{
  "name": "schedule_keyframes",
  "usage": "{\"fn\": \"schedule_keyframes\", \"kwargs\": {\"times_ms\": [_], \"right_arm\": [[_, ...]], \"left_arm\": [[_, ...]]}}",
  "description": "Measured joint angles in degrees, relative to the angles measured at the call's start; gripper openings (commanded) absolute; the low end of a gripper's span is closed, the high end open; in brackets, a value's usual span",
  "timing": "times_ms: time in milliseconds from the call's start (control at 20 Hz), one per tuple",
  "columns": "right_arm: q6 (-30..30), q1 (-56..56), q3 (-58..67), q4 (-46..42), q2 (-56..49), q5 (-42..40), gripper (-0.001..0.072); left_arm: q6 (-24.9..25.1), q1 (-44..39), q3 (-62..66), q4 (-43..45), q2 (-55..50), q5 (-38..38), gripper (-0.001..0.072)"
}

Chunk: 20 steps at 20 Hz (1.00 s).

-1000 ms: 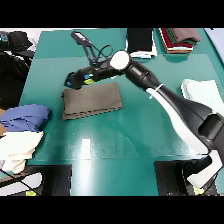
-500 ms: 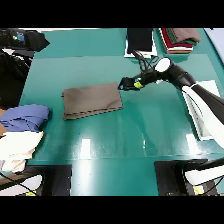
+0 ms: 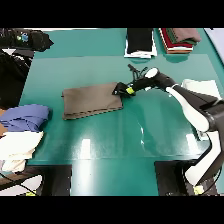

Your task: Fold the shirts.

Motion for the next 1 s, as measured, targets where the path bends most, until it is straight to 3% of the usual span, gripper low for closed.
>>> {"fn": "schedule_keyframes", "kwargs": {"times_ms": [100,350,550,750,1000], "right_arm": [[-0.1,1.9,4.3,0.1,-3.3,0.0,0.0014],[-1.8,3.8,13.2,-0.3,-5.5,0.2,0.0013],[-0.9,-1.9,15.6,-8.6,1.0,1.5,0.0013],[1.6,-14.0,12.4,-18.9,11.3,5.0,0.0013],[3.5,-34.0,3.2,-23.9,23.6,4.4,0.0013]], "left_arm": [[0.0,-0.1,0.0,0.0,0.0,-0.3,0.0025],[0.0,-1.7,0.0,-0.5,0.0,-0.9,0.0025],[0.1,-6.4,0.0,-0.6,0.0,-1.0,0.0025],[0.8,-11.3,0.0,-0.6,0.0,-0.9,0.0025],[0.9,-13.8,0.0,-1.2,0.0,0.7,0.0025]]}}
